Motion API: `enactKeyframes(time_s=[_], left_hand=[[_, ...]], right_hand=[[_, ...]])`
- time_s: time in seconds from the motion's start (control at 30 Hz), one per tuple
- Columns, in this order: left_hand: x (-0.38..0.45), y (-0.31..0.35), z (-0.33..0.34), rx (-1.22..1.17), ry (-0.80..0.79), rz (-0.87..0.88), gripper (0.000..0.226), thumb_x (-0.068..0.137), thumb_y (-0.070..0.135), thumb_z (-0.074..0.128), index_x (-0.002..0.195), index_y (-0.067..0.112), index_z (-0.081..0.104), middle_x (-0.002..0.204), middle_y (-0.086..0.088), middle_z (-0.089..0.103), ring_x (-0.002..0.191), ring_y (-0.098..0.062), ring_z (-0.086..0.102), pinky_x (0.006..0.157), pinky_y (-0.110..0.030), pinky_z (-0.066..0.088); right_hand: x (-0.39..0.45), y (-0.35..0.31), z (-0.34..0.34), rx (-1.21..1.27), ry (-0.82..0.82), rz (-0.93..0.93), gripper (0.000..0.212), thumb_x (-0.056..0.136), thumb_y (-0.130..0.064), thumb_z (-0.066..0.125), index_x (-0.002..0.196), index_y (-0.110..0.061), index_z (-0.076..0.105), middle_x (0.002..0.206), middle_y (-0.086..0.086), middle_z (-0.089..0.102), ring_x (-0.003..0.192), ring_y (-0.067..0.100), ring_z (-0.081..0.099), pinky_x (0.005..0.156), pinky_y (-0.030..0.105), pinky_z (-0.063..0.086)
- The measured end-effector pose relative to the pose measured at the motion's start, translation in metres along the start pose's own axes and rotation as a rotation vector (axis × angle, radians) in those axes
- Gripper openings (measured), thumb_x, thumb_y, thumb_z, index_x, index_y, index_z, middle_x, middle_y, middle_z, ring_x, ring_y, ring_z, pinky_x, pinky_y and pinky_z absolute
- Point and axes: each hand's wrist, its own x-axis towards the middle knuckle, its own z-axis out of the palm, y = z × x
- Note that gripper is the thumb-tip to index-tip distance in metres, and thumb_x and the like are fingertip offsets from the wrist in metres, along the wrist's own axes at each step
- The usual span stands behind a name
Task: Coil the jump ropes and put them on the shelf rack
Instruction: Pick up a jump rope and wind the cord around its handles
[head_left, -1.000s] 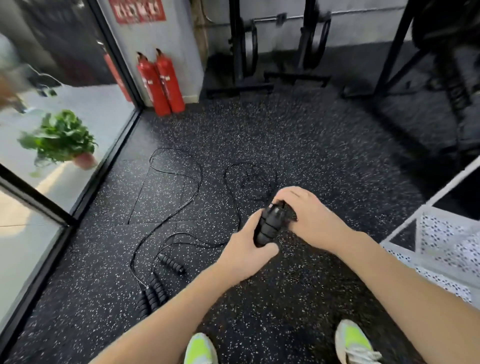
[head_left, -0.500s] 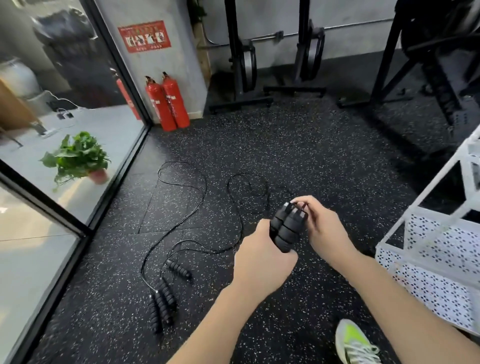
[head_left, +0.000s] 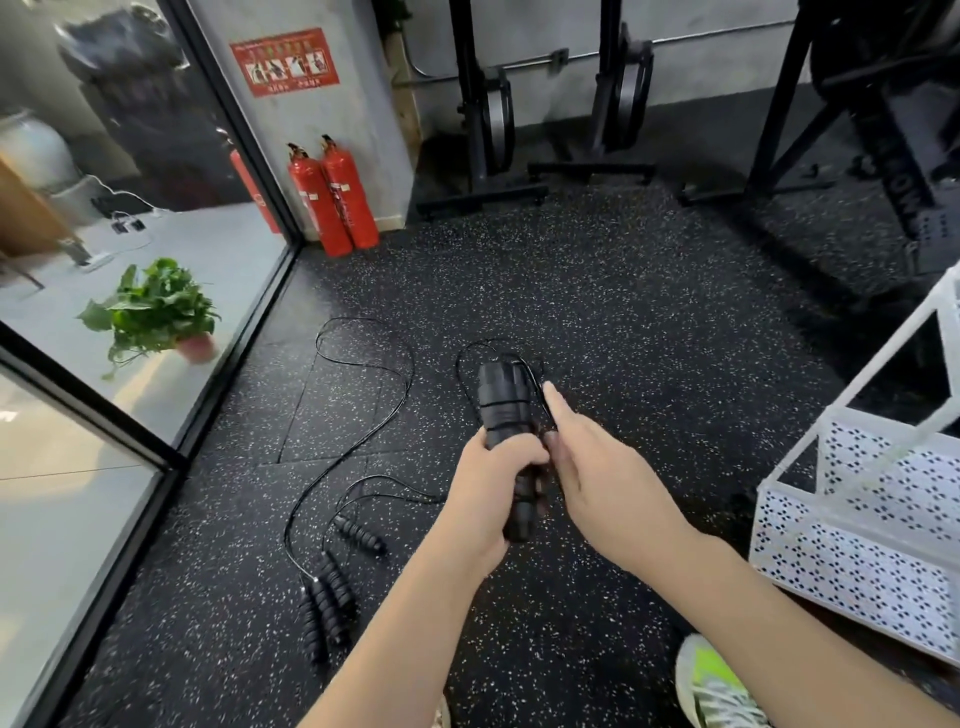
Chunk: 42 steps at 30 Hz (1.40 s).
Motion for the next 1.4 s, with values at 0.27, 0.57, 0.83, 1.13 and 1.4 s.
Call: enactKeyframes(time_s=[0.27,0.57,0.83,1.13,1.4], left_hand=[[0.012,-0.002,-0.012,0.011,-0.192,-0.006,0.037,0.075,0.013,0.069,0.110,0.010,0.058,0.074,-0.002,0.058,0.057,-0.018,0.046,0.050,-0.028,0.038],[0.015,-0.005,-0.011,-0.160,-0.343,0.059,0.035,0.089,0.045,0.075,0.097,0.013,0.063,0.078,-0.014,0.054,0.068,-0.027,0.052,0.070,-0.043,0.046],[0.013,0.006,-0.003,-0.519,-0.127,0.089,0.024,0.078,0.024,0.080,0.096,0.016,0.065,0.081,-0.002,0.058,0.061,-0.016,0.053,0.058,-0.029,0.050],[0.008,0.017,-0.006,-0.790,-0.244,0.078,0.027,0.084,0.009,0.067,0.109,0.011,0.058,0.087,-0.005,0.057,0.072,-0.017,0.053,0.071,-0.032,0.049],[0.005,0.019,-0.001,-0.802,-0.224,0.086,0.026,0.083,0.003,0.061,0.107,0.012,0.058,0.085,-0.005,0.057,0.069,-0.015,0.053,0.069,-0.031,0.049]], right_hand=[[0.000,-0.013,-0.012,0.515,0.469,0.180,0.020,0.102,-0.023,0.056,0.119,-0.030,0.066,0.094,-0.023,0.073,0.084,0.000,0.066,0.076,0.013,0.048],[0.003,-0.019,-0.018,1.004,0.181,0.343,0.016,0.099,-0.015,0.062,0.090,-0.006,0.071,0.072,0.009,0.070,0.050,0.018,0.050,0.046,0.032,0.045],[-0.015,-0.018,0.000,0.328,0.199,-0.074,0.022,0.101,-0.025,0.060,0.118,-0.021,0.074,0.064,-0.011,0.063,0.055,0.007,0.059,0.062,0.019,0.053],[-0.026,-0.019,0.017,0.118,0.305,-0.237,0.048,0.108,-0.044,0.035,0.138,-0.015,0.059,0.106,-0.003,0.068,0.089,0.016,0.068,0.072,0.037,0.059],[-0.025,-0.013,0.019,0.067,0.457,-0.334,0.029,0.101,-0.024,0.057,0.115,-0.005,0.072,0.086,-0.003,0.069,0.071,0.004,0.060,0.068,0.017,0.051]])
